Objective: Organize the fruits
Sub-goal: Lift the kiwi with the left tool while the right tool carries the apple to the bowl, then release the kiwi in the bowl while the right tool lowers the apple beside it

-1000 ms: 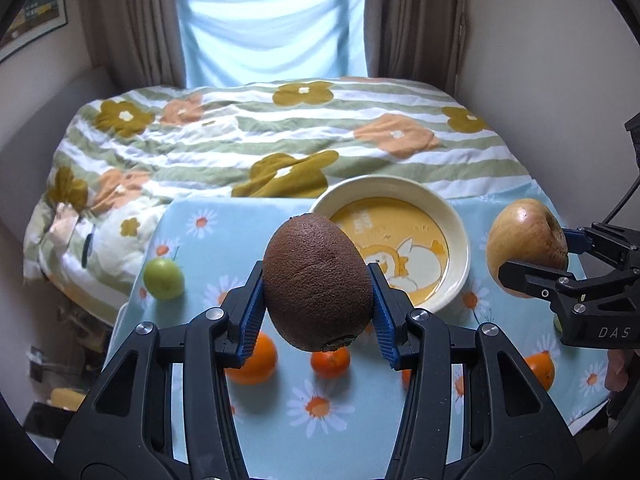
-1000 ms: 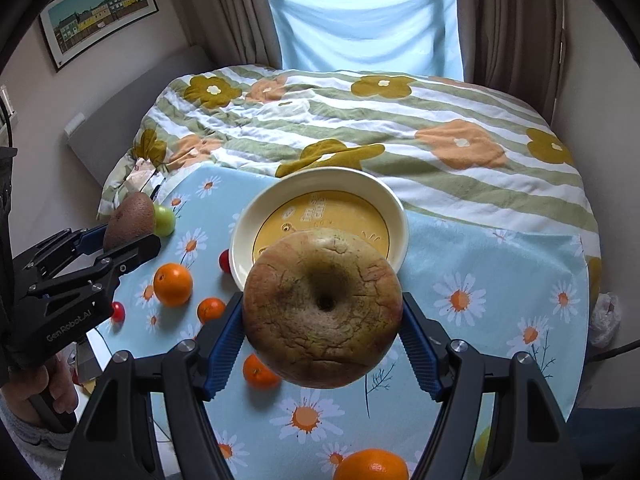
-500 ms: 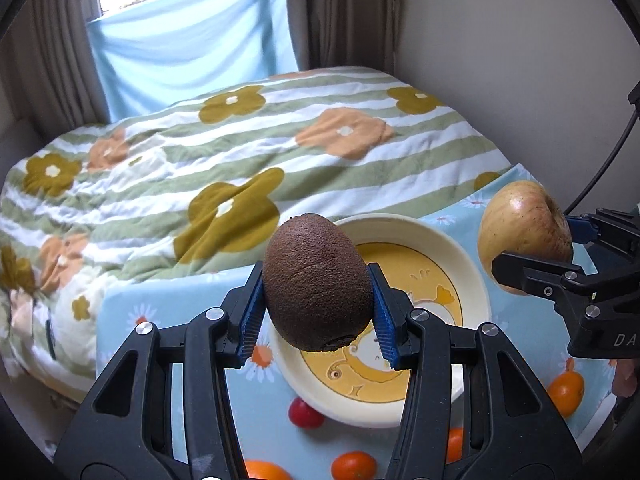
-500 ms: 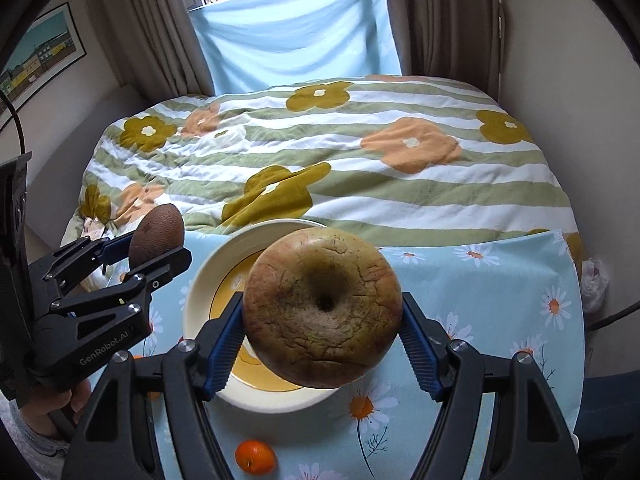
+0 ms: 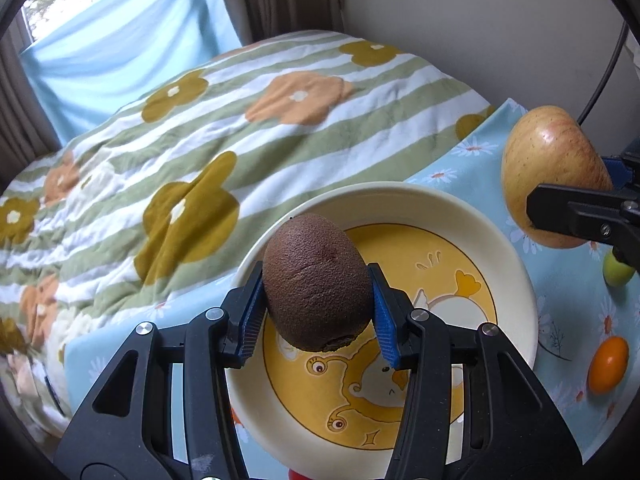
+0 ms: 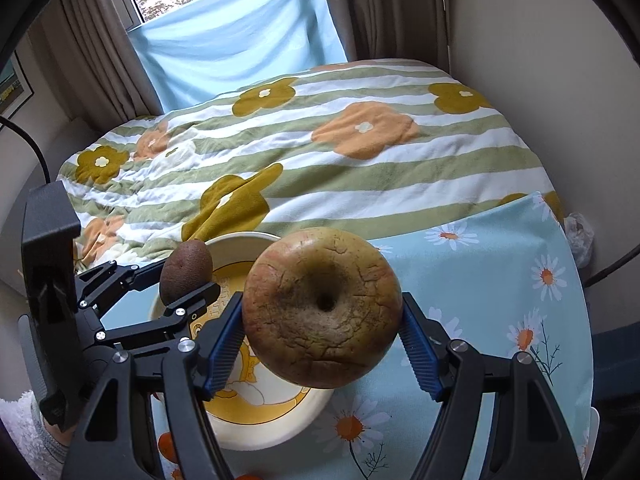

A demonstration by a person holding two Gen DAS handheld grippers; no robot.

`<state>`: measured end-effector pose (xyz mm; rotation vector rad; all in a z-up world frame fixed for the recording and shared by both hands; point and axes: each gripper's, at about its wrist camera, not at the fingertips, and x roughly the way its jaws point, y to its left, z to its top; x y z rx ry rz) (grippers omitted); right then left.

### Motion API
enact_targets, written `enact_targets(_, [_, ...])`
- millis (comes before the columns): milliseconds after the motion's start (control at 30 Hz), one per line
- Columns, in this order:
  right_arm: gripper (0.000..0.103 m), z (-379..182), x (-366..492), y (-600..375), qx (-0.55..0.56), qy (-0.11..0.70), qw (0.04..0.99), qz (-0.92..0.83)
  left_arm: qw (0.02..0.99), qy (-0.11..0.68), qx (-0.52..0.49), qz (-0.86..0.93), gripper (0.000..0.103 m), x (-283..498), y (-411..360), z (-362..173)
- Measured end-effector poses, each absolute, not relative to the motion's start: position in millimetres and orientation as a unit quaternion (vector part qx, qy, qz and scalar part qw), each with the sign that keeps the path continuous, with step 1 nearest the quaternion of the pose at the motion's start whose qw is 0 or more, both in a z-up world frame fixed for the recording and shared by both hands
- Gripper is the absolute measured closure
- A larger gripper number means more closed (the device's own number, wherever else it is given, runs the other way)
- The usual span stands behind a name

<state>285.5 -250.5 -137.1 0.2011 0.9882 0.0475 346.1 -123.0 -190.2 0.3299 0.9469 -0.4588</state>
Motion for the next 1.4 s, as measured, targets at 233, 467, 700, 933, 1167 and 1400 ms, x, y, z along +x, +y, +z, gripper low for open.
enact_targets(233, [0.034,-141,284,-259,0.105,0.477,0.873,0.006,0.842,0.458,0.17,-0.228,0.051,349,-132,-200])
enact_targets(467, [0.034,-139,281,-262,0.111,0.475,0.873,0.001,0.847,0.449,0.164,-0.231,0.001,345,-132,-191])
enact_targets(700, [0.034,-132,278,-261,0.101,0.474,0.874,0.007,0.862,0.433,0.152,-0.217,0.0,332,-116,-168])
enact_targets(933, [0.034,-130,288,-250,0.074,0.479,0.874,0.041,0.872,0.439,0.124,-0.181,0.0,314,-81,-151])
enact_targets(1167, [0.034,-144,305,-226,0.033,0.488,0.866,0.101,0.878,0.447,0.099,-0.137,0.0,297,-47,-142])
enact_targets(1400, [0.034,-171,319,-204,-0.006,0.501,0.856,0.132,0.881,0.456,0.074,-0.103,0.0,292,-19,-141])
